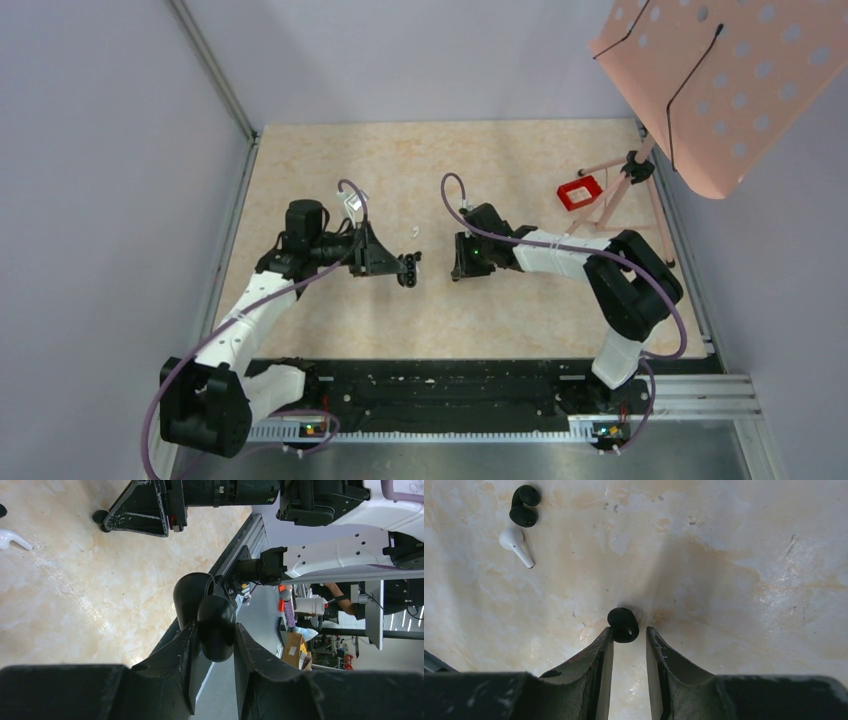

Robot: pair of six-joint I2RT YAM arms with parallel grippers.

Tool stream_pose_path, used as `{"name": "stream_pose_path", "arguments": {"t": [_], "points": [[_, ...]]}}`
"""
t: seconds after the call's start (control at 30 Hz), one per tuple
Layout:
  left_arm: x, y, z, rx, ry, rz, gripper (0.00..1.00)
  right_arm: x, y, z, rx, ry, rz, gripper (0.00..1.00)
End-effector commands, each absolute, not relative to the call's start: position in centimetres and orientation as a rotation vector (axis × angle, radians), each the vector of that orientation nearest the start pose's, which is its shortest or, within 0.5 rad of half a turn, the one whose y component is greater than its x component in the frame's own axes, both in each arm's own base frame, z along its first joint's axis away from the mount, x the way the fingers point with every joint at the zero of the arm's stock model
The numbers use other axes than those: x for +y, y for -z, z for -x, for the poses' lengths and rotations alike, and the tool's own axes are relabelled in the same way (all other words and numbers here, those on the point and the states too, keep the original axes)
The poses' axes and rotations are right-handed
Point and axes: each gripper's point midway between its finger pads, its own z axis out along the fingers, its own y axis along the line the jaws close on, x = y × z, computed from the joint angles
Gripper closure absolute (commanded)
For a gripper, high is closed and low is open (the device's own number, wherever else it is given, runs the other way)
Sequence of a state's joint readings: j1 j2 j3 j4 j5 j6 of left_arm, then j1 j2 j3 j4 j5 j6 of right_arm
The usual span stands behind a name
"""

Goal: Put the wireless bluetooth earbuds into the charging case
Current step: Pick up the left earbud from the center of the board.

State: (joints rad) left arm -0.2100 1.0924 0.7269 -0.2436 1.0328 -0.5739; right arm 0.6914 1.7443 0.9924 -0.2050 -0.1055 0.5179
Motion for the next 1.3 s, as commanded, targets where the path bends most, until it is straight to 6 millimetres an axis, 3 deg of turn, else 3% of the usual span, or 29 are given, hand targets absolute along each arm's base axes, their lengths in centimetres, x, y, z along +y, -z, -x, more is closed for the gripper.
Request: {"name": "stream_pose_path", "arguments": {"t": [0.0, 0.4, 0.83, 1.27], "points": [[-21.1, -21.3, -20.9, 2.169, 1.568, -0.289, 1.00, 28.7, -2.3, -28.4, 2.617, -0.617, 0.256, 0.72], [-21.1, -21.3, -21.0, 2.173, 1.562, -0.280, 1.00, 28.9, -4.7, -29.1, 2.563, -0.679, 0.221, 0.64], [-21.1, -21.2, -21.0, 2.174, 1.562, -0.274, 1.00, 28.2, -4.3, -29.2, 2.563, -0.762, 0.150, 0.65], [-21.1, -21.1, -21.1, 2.176, 1.565, -0.266, 1.00, 27.7, -3.4, -29.1, 2.580, -0.732, 0.147, 0.68]]}}
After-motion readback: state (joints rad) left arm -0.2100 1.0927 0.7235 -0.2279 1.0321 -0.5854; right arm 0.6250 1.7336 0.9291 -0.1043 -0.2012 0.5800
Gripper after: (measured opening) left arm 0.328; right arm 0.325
